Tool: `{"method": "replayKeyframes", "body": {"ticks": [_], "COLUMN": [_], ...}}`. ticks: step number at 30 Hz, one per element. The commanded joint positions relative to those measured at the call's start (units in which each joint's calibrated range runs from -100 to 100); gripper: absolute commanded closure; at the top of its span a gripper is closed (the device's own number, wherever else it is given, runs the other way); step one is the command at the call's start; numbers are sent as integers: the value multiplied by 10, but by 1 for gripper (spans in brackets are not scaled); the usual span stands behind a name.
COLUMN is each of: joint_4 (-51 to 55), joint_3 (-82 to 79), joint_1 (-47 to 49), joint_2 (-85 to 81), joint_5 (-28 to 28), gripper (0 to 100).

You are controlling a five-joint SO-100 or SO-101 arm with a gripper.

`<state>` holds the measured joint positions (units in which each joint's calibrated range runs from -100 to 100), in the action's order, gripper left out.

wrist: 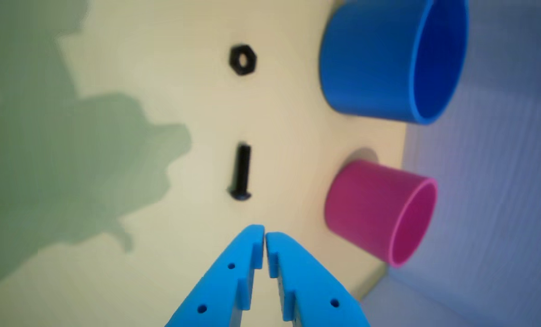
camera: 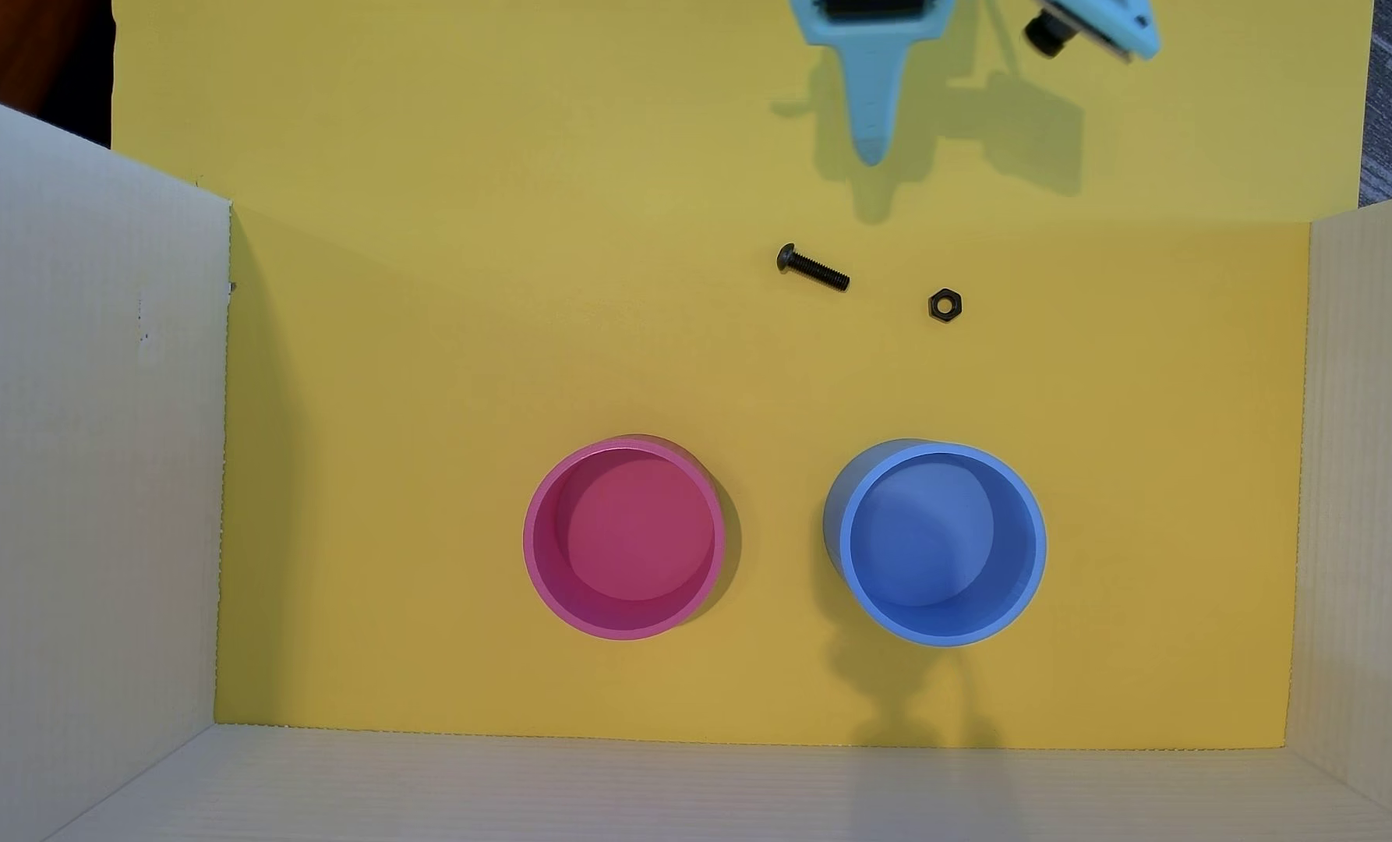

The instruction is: Pick up the bolt and place it in the pink box

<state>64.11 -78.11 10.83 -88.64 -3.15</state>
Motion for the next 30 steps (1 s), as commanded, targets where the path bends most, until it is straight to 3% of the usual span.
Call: {"method": "replayKeyframes", "body": {"ticks": [1, 8, 14, 27, 30], "joint_4": [-5, -5, -5, -41, -41], "joint_3": [87, 278, 375, 345, 338], "joint_1": [1, -2, -10, -29, -33], "joint_2": [128, 398, 519, 551, 560], "joint_5": [-1, -2, 1, 44, 46], "gripper": [99, 99, 99, 98, 89]}}
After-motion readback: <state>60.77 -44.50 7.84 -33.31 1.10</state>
